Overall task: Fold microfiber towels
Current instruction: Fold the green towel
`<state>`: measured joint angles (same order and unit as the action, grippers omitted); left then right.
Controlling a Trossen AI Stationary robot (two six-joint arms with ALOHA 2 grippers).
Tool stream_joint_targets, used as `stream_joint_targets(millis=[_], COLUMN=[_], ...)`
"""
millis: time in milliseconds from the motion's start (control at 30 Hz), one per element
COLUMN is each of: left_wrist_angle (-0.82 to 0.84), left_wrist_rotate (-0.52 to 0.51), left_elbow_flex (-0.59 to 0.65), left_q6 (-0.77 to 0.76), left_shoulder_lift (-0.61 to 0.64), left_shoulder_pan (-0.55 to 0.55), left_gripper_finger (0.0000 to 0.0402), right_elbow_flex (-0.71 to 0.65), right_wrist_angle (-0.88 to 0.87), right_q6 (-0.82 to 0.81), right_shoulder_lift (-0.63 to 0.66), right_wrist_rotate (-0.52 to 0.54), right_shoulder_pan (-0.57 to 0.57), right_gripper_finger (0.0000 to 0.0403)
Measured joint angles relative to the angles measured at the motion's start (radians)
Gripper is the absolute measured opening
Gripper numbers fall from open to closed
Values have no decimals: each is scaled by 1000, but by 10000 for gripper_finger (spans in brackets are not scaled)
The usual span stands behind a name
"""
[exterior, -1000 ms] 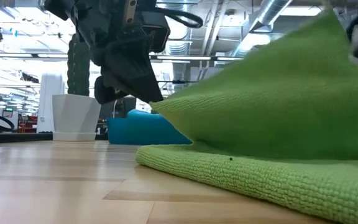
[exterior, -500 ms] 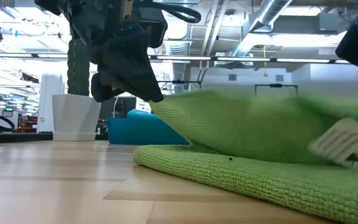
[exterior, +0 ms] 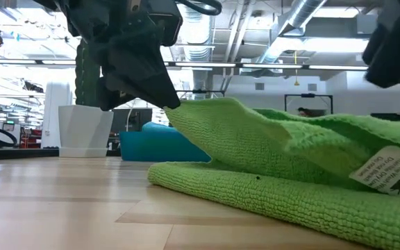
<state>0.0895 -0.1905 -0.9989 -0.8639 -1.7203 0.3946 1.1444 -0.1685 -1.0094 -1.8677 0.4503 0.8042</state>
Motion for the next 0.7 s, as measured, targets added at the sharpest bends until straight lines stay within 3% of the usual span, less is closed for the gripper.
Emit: stream_joint_targets(millis=[167, 300, 433, 700], left_wrist_angle=[-17, -58, -71, -155], left_wrist_rotate=[-7, -1, -1, 66], left_elbow_flex=[0, 0, -1, 0], left_q6=[-31, 1, 14, 5], left_shoulder_lift=[0, 0, -11, -84], left_shoulder_pan=[1, 17, 37, 67], left_gripper_finger=[0, 15, 55, 141], right_elbow_flex=[43, 90, 107, 114], right_wrist_angle=[-4, -106, -188, -184], right_q6=[53, 91, 98, 93], right_shoulder_lift=[-17, -19, -20, -19], right_wrist_rotate=[1, -7, -7, -6], right_shoulder_pan=[-33, -54, -60, -61], right_gripper_finger=[169, 165, 164, 164])
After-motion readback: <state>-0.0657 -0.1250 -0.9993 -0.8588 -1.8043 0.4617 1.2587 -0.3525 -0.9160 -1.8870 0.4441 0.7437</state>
